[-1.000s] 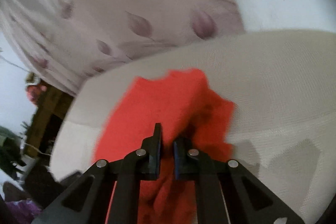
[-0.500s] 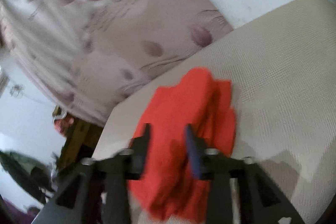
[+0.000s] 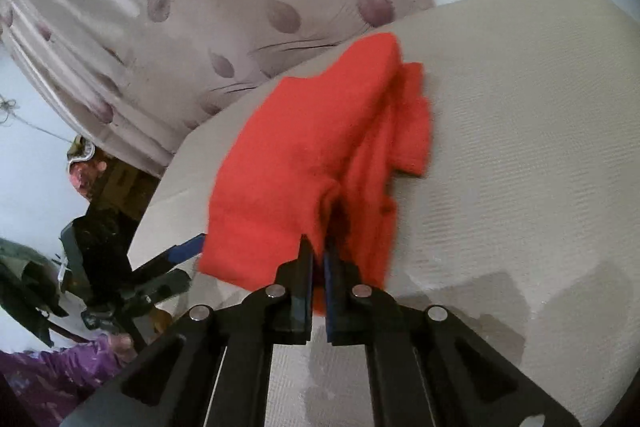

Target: Fold small clothes

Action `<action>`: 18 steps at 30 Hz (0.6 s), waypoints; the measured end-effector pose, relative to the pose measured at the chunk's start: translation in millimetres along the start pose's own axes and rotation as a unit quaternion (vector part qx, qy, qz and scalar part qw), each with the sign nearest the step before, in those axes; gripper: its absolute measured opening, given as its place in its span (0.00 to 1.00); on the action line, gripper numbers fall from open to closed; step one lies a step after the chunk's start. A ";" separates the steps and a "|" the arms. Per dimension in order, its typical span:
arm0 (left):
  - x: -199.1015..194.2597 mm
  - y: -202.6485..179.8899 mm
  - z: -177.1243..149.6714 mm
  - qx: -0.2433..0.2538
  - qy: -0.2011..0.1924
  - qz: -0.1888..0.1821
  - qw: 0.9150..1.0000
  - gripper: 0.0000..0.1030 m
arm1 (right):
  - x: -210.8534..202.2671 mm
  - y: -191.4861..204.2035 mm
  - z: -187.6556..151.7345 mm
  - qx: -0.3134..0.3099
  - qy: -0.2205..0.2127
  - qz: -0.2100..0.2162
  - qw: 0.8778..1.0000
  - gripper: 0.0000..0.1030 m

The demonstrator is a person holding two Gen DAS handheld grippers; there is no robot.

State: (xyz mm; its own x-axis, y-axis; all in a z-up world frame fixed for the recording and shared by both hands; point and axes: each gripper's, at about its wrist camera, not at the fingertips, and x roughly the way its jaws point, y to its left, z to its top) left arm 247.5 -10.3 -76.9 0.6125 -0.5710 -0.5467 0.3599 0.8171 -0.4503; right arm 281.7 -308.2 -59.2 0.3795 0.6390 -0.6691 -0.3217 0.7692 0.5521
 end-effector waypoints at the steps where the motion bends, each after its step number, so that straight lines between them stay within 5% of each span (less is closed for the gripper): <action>1: -0.2 -0.7 0.0 0.002 0.000 0.000 1.000 0.91 | 4.1 -3.4 -5.5 0.002 0.014 0.001 1.000 0.03; 10: 6.5 -56.8 11.2 0.112 -0.039 -0.016 0.993 0.91 | 10.1 -9.5 -11.3 0.014 0.013 0.032 0.999 0.04; 15: 44.8 -65.8 7.5 0.096 0.029 -0.063 0.993 0.87 | -13.5 -17.8 -7.5 0.032 -0.021 0.056 0.998 0.10; 18: 47.4 -63.7 8.3 0.090 0.039 -0.076 0.992 0.86 | -29.8 -15.6 10.6 0.027 -0.050 0.065 0.996 0.11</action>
State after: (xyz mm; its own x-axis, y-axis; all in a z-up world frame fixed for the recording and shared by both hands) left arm 259.5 -88.8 -68.3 0.4877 -0.6879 -0.5375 0.5689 0.7175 -0.4020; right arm 284.5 -339.2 -42.5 0.4234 0.7280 -0.5392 -0.3272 0.6779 0.6583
